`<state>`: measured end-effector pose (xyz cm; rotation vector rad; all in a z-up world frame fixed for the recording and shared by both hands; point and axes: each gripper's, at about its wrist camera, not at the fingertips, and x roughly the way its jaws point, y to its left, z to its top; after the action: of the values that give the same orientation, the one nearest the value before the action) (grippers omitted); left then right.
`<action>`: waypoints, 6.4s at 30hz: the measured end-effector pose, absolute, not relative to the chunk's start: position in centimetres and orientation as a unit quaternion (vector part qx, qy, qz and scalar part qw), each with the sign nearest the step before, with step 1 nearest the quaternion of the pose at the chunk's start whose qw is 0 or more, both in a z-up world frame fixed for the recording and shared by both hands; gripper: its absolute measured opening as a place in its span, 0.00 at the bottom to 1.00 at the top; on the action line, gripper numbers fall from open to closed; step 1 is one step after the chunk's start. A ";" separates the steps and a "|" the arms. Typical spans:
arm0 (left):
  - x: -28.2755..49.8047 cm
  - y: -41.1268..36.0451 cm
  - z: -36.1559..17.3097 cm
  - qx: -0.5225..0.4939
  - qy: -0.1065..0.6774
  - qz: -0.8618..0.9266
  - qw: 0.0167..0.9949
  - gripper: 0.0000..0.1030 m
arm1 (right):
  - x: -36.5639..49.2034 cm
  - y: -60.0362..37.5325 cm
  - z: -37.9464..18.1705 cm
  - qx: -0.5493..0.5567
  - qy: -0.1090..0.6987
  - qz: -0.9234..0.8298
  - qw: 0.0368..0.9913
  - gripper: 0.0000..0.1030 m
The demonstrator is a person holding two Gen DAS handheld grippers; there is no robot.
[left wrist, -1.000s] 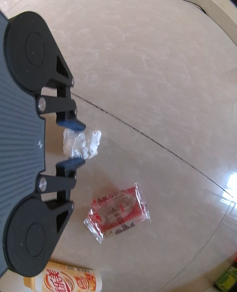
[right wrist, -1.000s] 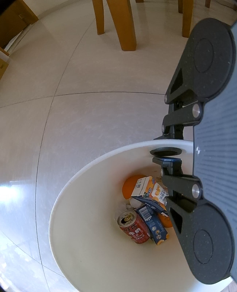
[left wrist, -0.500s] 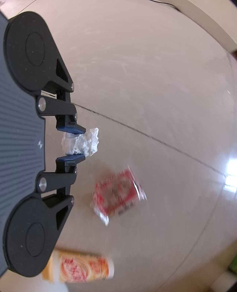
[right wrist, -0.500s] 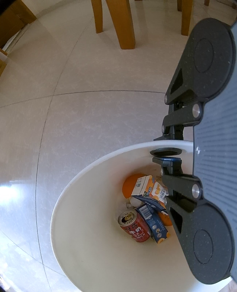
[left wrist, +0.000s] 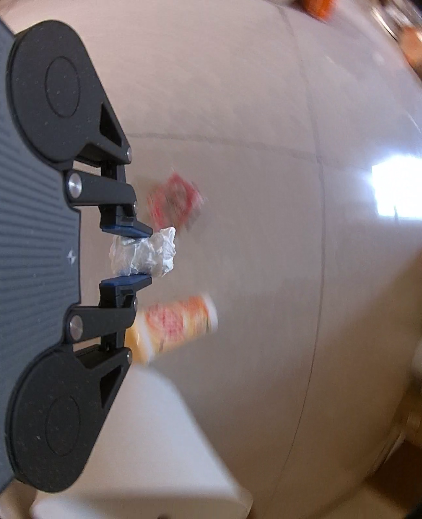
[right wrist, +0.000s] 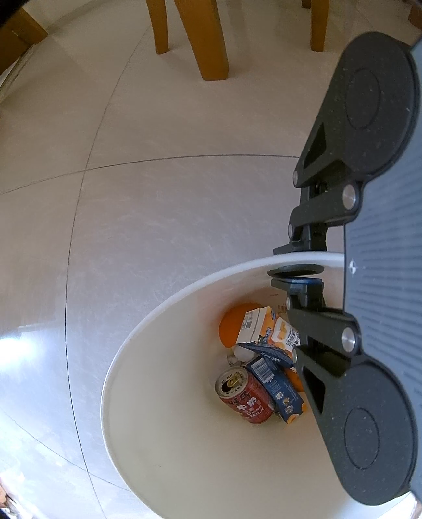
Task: Collect trash
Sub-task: 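Carry the tissue over the bin and open the left tool, then move the left tool to the red snack packet and grasp it, then carry the snack packet over the bin and open the left tool, then move the left tool to the milk-tea cup and grasp it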
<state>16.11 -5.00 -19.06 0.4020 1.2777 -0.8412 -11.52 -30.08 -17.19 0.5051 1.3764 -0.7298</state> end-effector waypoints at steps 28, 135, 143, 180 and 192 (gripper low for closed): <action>3.9 -15.5 -8.8 0.221 0.483 -0.562 0.634 0.86 | -12.2 -30.9 -16.7 0.260 0.604 -0.317 0.684 0.12; 7.7 -17.4 -5.5 0.220 0.498 -0.583 0.603 0.50 | -12.2 -30.7 -16.6 0.250 0.596 -0.328 0.689 0.14; 4.5 -18.3 -6.1 0.244 0.487 -0.601 0.585 0.80 | -12.3 -30.7 -16.6 0.252 0.595 -0.327 0.690 0.14; 18.5 -16.0 -31.5 0.109 0.661 -0.305 0.677 0.88 | -12.0 -30.3 -16.6 0.236 0.597 -0.331 0.692 0.15; 17.6 -16.2 -38.1 0.105 0.693 -0.278 0.657 0.87 | -11.9 -30.2 -16.8 0.236 0.597 -0.333 0.691 0.15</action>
<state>17.55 -16.15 -38.13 0.2374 1.5697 -0.6307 -11.90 -30.22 -16.76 0.5272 1.3342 -0.7438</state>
